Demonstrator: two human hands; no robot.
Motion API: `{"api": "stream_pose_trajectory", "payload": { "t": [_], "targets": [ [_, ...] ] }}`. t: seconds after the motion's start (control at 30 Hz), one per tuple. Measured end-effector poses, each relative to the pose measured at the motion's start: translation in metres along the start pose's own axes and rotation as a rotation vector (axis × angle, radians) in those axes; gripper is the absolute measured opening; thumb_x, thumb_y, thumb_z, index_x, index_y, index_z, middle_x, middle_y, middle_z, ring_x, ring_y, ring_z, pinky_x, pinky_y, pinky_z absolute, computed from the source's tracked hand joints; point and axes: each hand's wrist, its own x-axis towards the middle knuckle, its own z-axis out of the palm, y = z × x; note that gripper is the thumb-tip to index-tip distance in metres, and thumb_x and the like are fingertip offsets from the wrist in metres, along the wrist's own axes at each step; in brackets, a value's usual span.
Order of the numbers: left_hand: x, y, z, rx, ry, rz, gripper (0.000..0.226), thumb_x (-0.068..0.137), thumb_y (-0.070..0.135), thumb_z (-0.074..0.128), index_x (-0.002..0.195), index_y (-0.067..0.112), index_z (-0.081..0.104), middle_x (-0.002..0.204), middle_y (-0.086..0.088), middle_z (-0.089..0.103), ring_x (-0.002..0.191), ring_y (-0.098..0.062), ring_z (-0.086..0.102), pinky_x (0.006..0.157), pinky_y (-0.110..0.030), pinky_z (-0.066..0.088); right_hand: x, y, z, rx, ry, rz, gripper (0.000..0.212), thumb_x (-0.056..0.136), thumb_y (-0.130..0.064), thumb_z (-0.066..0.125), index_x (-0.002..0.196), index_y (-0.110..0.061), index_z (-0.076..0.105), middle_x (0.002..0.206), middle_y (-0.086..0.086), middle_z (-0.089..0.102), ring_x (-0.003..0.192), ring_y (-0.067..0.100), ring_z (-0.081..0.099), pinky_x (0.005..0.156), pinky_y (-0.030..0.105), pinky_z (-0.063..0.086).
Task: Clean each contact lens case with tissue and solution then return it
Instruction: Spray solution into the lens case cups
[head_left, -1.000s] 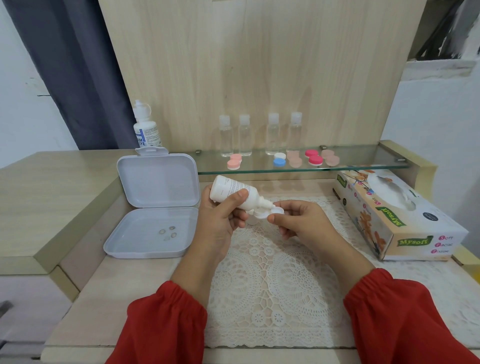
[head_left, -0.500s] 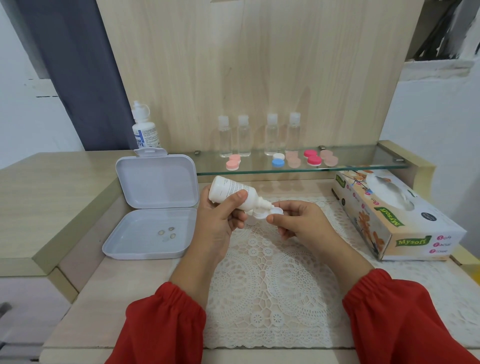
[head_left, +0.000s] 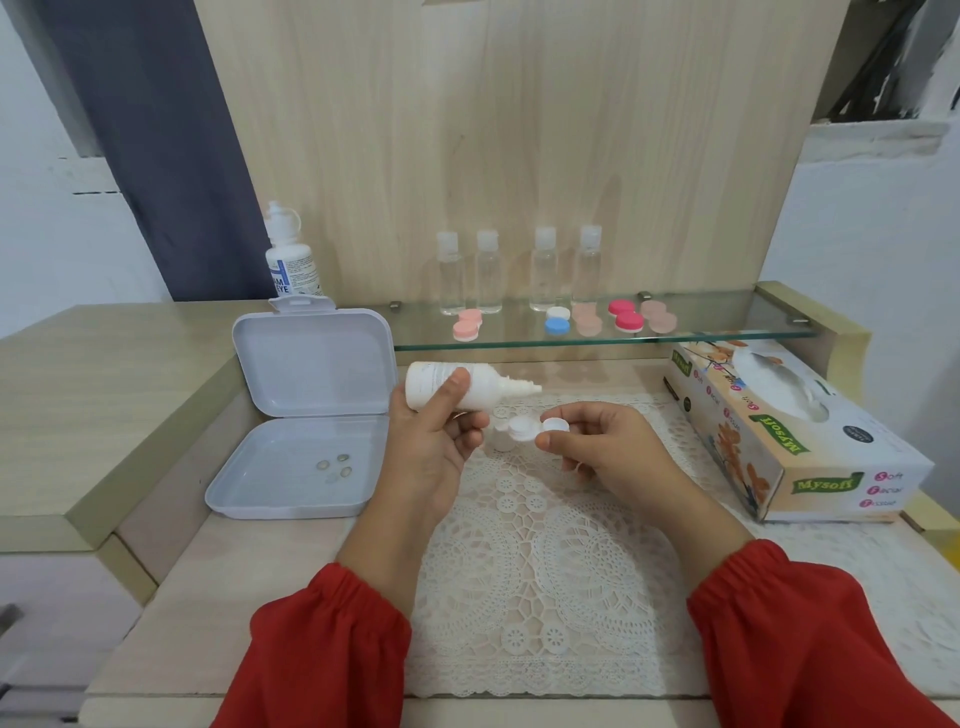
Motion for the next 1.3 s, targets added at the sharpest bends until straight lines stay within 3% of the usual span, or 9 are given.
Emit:
{"api": "stream_pose_trajectory", "payload": {
  "t": [0.2, 0.27, 0.4, 0.7, 0.83, 1.0, 1.1, 1.17, 1.3],
  "targets": [
    [0.002, 0.002, -0.003, -0.109, 0.054, -0.036, 0.043, 0.083, 0.021, 0.07, 0.119, 0.016, 0.047, 0.087, -0.006, 0.064, 0.054, -0.01, 0.058, 0.044, -0.018, 0.045, 0.0, 0.006, -0.012, -0.206, -0.021, 0.02, 0.015, 0.071, -0.025, 0.084, 0.083, -0.026, 0.076, 0.085, -0.002, 0.069, 0.067, 0.003, 0.058, 0.069, 0.02, 0.045],
    [0.003, 0.001, -0.003, -0.123, 0.062, -0.051, 0.042, 0.084, 0.02, 0.069, 0.12, 0.015, 0.047, 0.087, -0.007, 0.064, 0.054, -0.01, 0.058, 0.044, -0.018, 0.045, 0.0, 0.008, -0.015, -0.303, -0.009, 0.032, 0.017, 0.069, -0.03, 0.085, 0.082, -0.029, 0.074, 0.091, -0.015, 0.068, 0.08, 0.002, 0.06, 0.076, 0.022, 0.045],
    [0.002, 0.001, -0.004, -0.143, 0.072, -0.084, 0.052, 0.082, 0.021, 0.07, 0.128, 0.011, 0.048, 0.087, -0.008, 0.063, 0.054, -0.011, 0.058, 0.044, -0.017, 0.046, 0.002, 0.011, -0.02, -0.586, -0.035, 0.045, 0.02, 0.064, -0.047, 0.084, 0.076, -0.04, 0.069, 0.085, -0.014, 0.067, 0.094, 0.01, 0.056, 0.099, 0.041, 0.041],
    [0.004, 0.003, -0.006, -0.222, 0.122, -0.127, 0.058, 0.083, 0.019, 0.07, 0.134, 0.007, 0.046, 0.086, -0.008, 0.063, 0.051, -0.01, 0.058, 0.042, -0.016, 0.045, 0.002, 0.009, -0.019, -0.649, -0.032, -0.045, 0.051, 0.048, -0.062, 0.084, 0.093, -0.048, 0.063, 0.093, -0.014, 0.059, 0.093, 0.006, 0.054, 0.098, 0.043, 0.04],
    [0.006, 0.005, -0.007, -0.245, 0.122, -0.121, 0.055, 0.082, 0.02, 0.07, 0.131, 0.007, 0.048, 0.084, -0.008, 0.063, 0.051, -0.01, 0.058, 0.042, -0.016, 0.044, 0.012, 0.007, -0.007, -0.639, 0.123, -0.147, 0.041, 0.068, -0.059, 0.075, 0.104, -0.045, 0.062, 0.095, -0.017, 0.054, 0.097, 0.009, 0.05, 0.097, 0.044, 0.04],
    [0.005, 0.005, -0.007, -0.238, 0.095, -0.133, 0.052, 0.076, 0.022, 0.072, 0.121, 0.008, 0.052, 0.082, -0.007, 0.064, 0.051, -0.01, 0.057, 0.042, -0.016, 0.045, 0.03, -0.003, 0.032, -0.999, 0.066, -0.249, 0.04, 0.087, -0.055, 0.056, 0.124, -0.039, 0.058, 0.106, -0.012, 0.058, 0.112, 0.013, 0.046, 0.09, 0.034, 0.025],
    [0.004, 0.005, -0.007, -0.235, 0.097, -0.136, 0.05, 0.075, 0.022, 0.072, 0.119, 0.008, 0.053, 0.079, -0.007, 0.065, 0.051, -0.01, 0.057, 0.042, -0.016, 0.045, 0.033, 0.001, 0.044, -1.103, 0.104, -0.288, 0.035, 0.09, -0.051, 0.054, 0.122, -0.037, 0.059, 0.108, -0.009, 0.062, 0.109, 0.016, 0.051, 0.091, 0.035, 0.029],
    [0.003, 0.005, -0.007, -0.231, 0.102, -0.125, 0.056, 0.072, 0.023, 0.072, 0.122, 0.007, 0.053, 0.079, -0.007, 0.066, 0.051, -0.01, 0.057, 0.042, -0.016, 0.045, 0.032, 0.001, 0.043, -0.987, 0.167, -0.279, 0.028, 0.09, -0.046, 0.059, 0.114, -0.034, 0.063, 0.102, -0.01, 0.063, 0.101, 0.014, 0.055, 0.089, 0.034, 0.037],
    [0.004, 0.004, -0.005, -0.203, 0.102, -0.112, 0.067, 0.073, 0.023, 0.073, 0.132, 0.002, 0.049, 0.082, -0.009, 0.064, 0.051, -0.01, 0.056, 0.041, -0.016, 0.044, 0.022, -0.011, 0.026, -0.124, 0.295, -0.168, 0.016, 0.087, -0.024, 0.069, 0.103, -0.027, 0.066, 0.09, -0.005, 0.064, 0.082, 0.013, 0.062, 0.062, 0.026, 0.057]
  ]
}}
